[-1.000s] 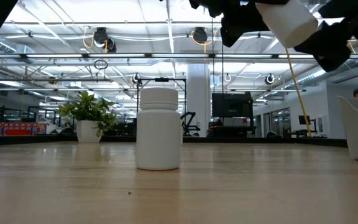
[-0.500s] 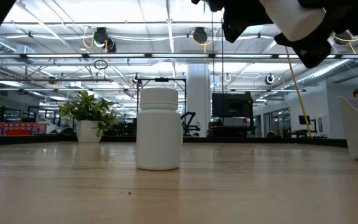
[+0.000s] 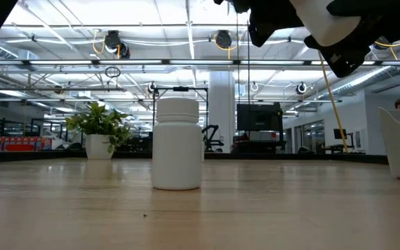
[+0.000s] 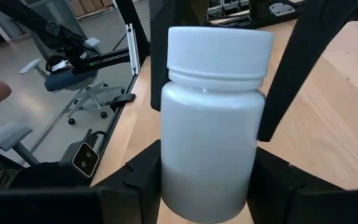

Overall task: Pick and place pill bottles into a basket
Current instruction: Put the white pill bottle into the gray bin

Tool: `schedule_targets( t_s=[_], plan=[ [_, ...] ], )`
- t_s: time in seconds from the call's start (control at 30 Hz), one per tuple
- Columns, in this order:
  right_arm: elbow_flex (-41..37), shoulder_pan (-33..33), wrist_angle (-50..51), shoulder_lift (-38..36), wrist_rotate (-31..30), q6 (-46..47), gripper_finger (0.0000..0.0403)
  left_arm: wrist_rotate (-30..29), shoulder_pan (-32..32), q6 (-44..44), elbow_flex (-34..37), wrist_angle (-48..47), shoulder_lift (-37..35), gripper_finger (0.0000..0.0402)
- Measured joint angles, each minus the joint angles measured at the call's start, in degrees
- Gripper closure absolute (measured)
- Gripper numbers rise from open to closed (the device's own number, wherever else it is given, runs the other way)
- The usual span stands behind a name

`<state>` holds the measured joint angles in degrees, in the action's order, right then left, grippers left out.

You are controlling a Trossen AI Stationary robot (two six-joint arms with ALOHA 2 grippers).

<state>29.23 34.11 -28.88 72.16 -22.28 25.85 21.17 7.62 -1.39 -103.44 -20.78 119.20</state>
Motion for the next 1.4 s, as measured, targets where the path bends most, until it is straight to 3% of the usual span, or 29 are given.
schedule_targets(
  t_s=[0.4,0.67,0.9,1.1,1.4],
  plan=[
    [0.00,0.09,0.89,-0.02,0.04,-0.83,0.0239,-0.26,0.00,1.04,0.00,0.01,-0.06,0.0176],
    [-0.02,0.76,2.41,-0.28,-0.96,-0.64,0.0239,-5.63,0.04,0.34,0.00,-2.25,-2.82,0.0175],
    [-0.04,4.47,6.34,-3.33,-7.42,-1.05,0.0239,-6.47,1.88,-2.69,2.14,0.77,-6.25,0.0174],
    [-0.04,8.21,8.20,-5.51,-13.17,-1.51,0.0239,-6.45,1.88,-0.95,13.33,15.15,-10.93,0.0174],
    [-0.04,9.60,5.61,-5.67,-18.54,-5.42,0.0239,-6.32,0.91,8.41,39.94,63.72,-16.17,0.0174]
  ],
)
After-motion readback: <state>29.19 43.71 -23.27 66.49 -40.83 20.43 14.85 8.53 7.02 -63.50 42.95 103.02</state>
